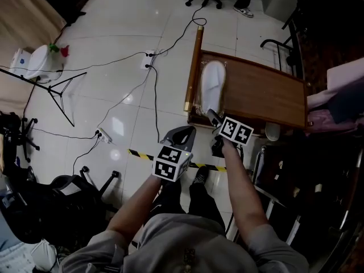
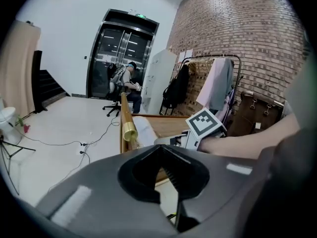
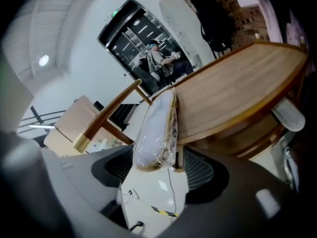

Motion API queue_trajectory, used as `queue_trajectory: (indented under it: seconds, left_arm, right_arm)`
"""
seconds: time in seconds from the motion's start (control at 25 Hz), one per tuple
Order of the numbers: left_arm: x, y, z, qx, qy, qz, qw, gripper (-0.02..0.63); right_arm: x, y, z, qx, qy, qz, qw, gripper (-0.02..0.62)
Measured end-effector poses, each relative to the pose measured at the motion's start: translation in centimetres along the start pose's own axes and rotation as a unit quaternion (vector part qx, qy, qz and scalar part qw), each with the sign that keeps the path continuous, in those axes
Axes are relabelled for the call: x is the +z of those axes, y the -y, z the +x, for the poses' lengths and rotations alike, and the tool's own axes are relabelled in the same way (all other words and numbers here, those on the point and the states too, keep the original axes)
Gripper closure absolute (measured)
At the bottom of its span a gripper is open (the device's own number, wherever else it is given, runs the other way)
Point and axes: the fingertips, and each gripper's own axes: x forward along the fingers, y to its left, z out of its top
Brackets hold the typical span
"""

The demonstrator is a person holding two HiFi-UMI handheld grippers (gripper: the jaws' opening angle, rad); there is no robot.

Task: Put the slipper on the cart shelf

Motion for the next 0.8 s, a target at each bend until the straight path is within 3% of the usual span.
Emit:
queue_trajectory:
  seconds: [0.08, 0.2, 0.52, 0.8]
  left_arm:
    - [-0.3, -0.1, -0.1, 0.002, -0.004, -0.006, 1.0, 0.598]
    - [-0.6, -0.1, -0.3, 0.0, -0.002, -0.006, 1.0, 0.598]
    - [-0.3, -0.8, -0.7, 0.006, -0.001, -0.006, 1.0, 0.598]
    - [1.3, 1.0, 0.0, -0.009, 0.008, 0.005, 0.9999, 0.598]
  right_arm:
    - [-0.1, 0.1, 0.9, 0.0, 0.002, 0.03, 1.0, 0.305]
    - [-0.6, 0.4, 1.8, -0.014, -0.003, 0.036, 0.999, 0.307]
    - [1.2, -0.9, 0.4, -0.008, 0.03, 0.004, 1.0, 0.501]
    - [3.7, -1.1, -3.5, -0.001, 0.057, -0.013, 0.998, 0.538]
